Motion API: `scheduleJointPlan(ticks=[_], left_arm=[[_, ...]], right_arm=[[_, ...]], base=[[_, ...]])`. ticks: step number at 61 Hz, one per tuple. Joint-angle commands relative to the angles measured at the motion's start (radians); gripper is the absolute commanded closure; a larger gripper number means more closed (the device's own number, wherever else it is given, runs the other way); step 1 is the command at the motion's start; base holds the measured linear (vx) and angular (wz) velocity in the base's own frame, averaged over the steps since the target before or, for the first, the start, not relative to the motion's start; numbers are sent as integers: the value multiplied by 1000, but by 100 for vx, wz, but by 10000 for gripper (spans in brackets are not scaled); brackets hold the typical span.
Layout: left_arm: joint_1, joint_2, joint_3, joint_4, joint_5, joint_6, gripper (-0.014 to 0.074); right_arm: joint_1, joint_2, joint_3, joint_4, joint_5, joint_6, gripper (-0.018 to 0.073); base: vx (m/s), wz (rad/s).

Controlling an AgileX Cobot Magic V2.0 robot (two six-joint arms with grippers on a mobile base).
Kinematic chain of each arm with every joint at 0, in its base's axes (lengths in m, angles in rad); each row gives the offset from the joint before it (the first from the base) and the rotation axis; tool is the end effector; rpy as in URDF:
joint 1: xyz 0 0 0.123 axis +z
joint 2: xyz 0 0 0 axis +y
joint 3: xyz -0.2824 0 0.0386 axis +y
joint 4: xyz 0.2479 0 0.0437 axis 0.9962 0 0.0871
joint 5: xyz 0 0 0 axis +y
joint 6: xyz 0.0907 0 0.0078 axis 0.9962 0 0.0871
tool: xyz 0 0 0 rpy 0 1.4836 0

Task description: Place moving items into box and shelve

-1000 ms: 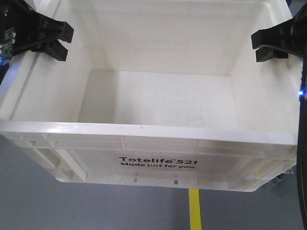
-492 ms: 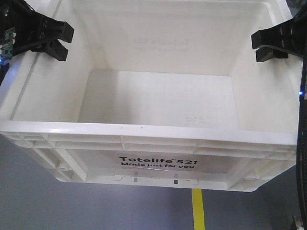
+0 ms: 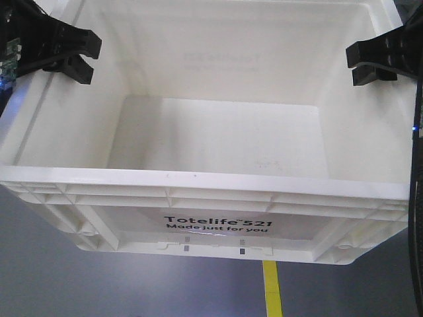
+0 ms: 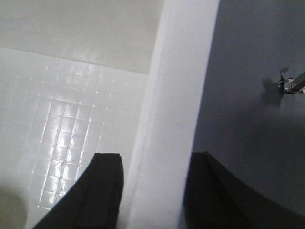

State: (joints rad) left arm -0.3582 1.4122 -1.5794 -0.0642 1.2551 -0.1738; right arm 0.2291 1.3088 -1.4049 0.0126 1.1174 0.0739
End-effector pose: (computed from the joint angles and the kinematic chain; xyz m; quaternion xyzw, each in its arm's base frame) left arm 0.2600 -0.1032 0.4158 0.0873 0.9552 -0.1048 0.2627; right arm 0.2537 0.0602 0.3998 -0.0728 0.9469 0.0534 0.3085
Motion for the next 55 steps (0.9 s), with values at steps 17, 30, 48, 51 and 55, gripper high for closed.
scheduleJointPlan(ticks=[17,30,48,51,55], left_arm=[[-9,-54,-51,-63,-104,13,601],[-9,-53,-51,-63,-104,13,601],[-9,-53,-51,-63,-104,13,601],[-9,-53,-51,-63,-104,13,601],[-9,-53,-51,-63,-104,13,601]], right_arm=[[-2,-33,-44,-13,-109,16,565],[-2,-33,-44,-13,-109,16,565],[-2,-33,-44,-13,-109,16,565],[-2,-33,-44,-13,-109,16,565],[-2,-33,-44,-13,-109,16,565]], base=[[59,-12],[60,-8],[61,-6],[62,-2],[62,-1]])
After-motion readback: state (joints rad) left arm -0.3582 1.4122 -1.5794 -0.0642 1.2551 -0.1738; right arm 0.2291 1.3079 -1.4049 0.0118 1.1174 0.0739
